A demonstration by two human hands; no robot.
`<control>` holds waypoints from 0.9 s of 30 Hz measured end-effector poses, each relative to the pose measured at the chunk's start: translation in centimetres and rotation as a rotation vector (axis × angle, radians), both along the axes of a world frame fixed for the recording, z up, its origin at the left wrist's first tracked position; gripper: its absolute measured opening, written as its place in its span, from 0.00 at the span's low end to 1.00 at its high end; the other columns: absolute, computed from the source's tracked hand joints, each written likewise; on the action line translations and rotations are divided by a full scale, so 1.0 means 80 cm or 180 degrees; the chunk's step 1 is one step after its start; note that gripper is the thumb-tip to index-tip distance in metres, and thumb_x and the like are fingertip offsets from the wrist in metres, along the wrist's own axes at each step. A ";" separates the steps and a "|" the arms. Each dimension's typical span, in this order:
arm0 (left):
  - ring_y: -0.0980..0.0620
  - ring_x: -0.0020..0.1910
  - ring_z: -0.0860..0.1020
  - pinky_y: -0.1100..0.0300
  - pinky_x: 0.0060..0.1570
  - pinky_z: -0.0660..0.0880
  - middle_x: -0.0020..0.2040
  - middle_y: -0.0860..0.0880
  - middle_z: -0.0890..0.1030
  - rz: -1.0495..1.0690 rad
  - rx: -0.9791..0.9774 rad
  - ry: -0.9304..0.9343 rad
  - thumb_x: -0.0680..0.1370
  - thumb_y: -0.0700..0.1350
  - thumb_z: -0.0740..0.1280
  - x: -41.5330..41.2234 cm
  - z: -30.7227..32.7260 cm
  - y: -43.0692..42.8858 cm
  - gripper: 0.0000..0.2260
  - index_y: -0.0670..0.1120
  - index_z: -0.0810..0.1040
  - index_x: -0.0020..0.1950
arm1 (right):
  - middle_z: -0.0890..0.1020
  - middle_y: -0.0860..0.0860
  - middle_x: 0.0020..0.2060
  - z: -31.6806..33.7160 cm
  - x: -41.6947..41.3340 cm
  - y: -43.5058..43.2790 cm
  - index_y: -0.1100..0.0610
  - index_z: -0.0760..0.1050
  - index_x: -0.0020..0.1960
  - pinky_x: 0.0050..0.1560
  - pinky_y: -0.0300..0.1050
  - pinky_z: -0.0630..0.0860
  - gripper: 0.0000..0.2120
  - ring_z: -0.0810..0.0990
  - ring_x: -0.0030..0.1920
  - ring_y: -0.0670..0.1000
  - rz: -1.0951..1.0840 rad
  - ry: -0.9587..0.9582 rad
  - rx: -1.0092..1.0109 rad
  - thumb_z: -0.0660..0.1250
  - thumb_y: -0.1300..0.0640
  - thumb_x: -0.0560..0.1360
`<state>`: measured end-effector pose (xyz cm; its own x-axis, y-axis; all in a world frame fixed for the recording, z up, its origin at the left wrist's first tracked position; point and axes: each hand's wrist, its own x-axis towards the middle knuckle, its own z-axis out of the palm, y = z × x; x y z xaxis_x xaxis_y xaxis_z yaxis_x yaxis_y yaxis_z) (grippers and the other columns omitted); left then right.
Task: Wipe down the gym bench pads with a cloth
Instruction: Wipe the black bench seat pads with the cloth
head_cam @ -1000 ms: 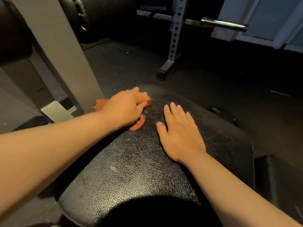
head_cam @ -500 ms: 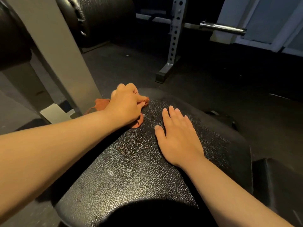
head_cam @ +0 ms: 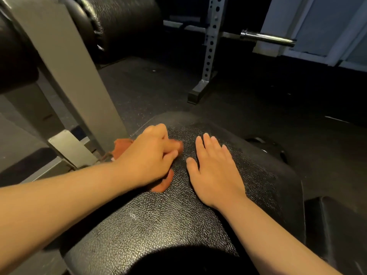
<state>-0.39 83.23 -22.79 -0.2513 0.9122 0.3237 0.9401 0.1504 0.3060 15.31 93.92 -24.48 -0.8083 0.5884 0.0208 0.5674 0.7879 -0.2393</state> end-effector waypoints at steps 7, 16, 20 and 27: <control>0.44 0.53 0.77 0.53 0.50 0.72 0.46 0.48 0.78 0.1195 0.0084 -0.0028 0.79 0.51 0.68 -0.036 0.015 0.046 0.06 0.53 0.84 0.52 | 0.44 0.50 0.82 -0.001 -0.001 0.002 0.52 0.44 0.82 0.80 0.52 0.42 0.32 0.40 0.81 0.49 -0.0021 0.0059 0.0001 0.44 0.41 0.83; 0.42 0.54 0.77 0.47 0.54 0.74 0.49 0.48 0.80 0.0943 -0.0043 0.0021 0.78 0.54 0.67 -0.047 0.012 0.039 0.08 0.59 0.84 0.54 | 0.44 0.49 0.82 0.001 -0.002 0.003 0.51 0.43 0.82 0.80 0.51 0.41 0.31 0.40 0.81 0.48 -0.0054 0.0080 -0.0067 0.45 0.41 0.83; 0.41 0.60 0.73 0.47 0.57 0.68 0.57 0.49 0.78 0.1158 -0.0480 0.0318 0.81 0.58 0.61 -0.038 0.020 0.048 0.11 0.64 0.82 0.57 | 0.44 0.49 0.82 0.001 0.000 0.002 0.51 0.44 0.82 0.80 0.51 0.42 0.31 0.40 0.81 0.48 -0.0056 0.0091 -0.0070 0.45 0.40 0.83; 0.43 0.55 0.77 0.49 0.54 0.70 0.50 0.49 0.78 0.1251 -0.1072 0.0720 0.74 0.66 0.67 -0.046 0.053 0.015 0.17 0.53 0.74 0.50 | 0.47 0.51 0.82 -0.001 -0.001 0.002 0.52 0.46 0.82 0.80 0.52 0.44 0.32 0.42 0.81 0.49 -0.0060 0.0157 -0.0005 0.46 0.40 0.83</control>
<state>-4.09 84.43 -18.59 -0.5511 0.8263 0.1162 0.8303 0.5569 -0.0220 15.19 94.08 -24.53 -0.7951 0.6036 0.0593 0.5696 0.7768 -0.2686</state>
